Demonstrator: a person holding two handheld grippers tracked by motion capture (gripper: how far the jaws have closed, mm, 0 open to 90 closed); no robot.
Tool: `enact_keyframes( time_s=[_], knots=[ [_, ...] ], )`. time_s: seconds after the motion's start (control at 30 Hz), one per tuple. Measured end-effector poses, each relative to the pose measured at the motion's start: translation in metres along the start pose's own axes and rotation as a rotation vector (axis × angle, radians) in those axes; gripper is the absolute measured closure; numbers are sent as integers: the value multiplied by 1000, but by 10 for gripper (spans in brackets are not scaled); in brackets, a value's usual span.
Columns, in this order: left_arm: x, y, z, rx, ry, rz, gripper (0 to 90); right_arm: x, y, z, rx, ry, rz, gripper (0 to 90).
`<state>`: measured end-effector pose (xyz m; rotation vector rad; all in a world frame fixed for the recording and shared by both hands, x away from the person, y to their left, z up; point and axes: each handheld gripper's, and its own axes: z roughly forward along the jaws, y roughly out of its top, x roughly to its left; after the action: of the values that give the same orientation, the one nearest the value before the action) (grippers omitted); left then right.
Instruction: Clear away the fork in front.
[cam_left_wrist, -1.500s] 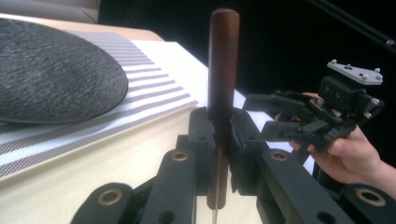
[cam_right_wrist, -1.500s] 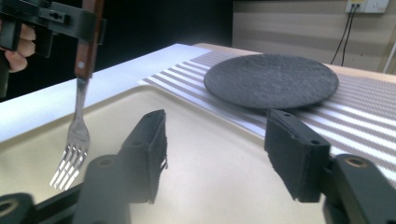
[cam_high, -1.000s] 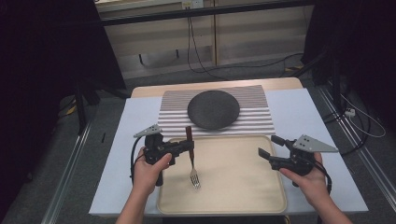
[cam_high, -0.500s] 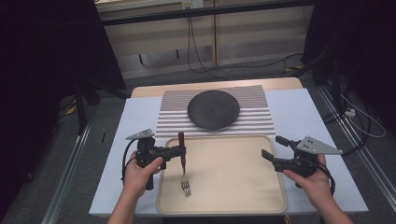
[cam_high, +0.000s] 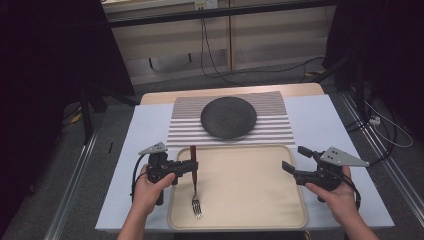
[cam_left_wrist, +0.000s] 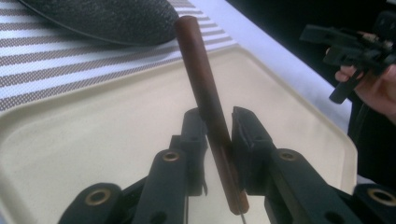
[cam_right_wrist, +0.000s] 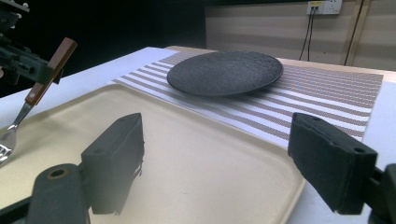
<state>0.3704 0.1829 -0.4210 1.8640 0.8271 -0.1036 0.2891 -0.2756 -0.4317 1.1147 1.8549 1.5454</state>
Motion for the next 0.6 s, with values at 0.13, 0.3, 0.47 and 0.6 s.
enact_keyframes(
  time_s=[0.13,0.3,0.47,0.6],
  knots=[
    [3,-8,4,14,11,-2,724,0,0,-1,-2,3,0,183],
    [9,-12,2,18,43,4,701,0,0,-1,-2,5,3,183],
    [14,-15,2,27,72,8,684,0,-1,0,-1,11,1,182],
    [14,-18,5,35,94,14,670,-2,-1,-1,3,4,2,182]
  ],
)
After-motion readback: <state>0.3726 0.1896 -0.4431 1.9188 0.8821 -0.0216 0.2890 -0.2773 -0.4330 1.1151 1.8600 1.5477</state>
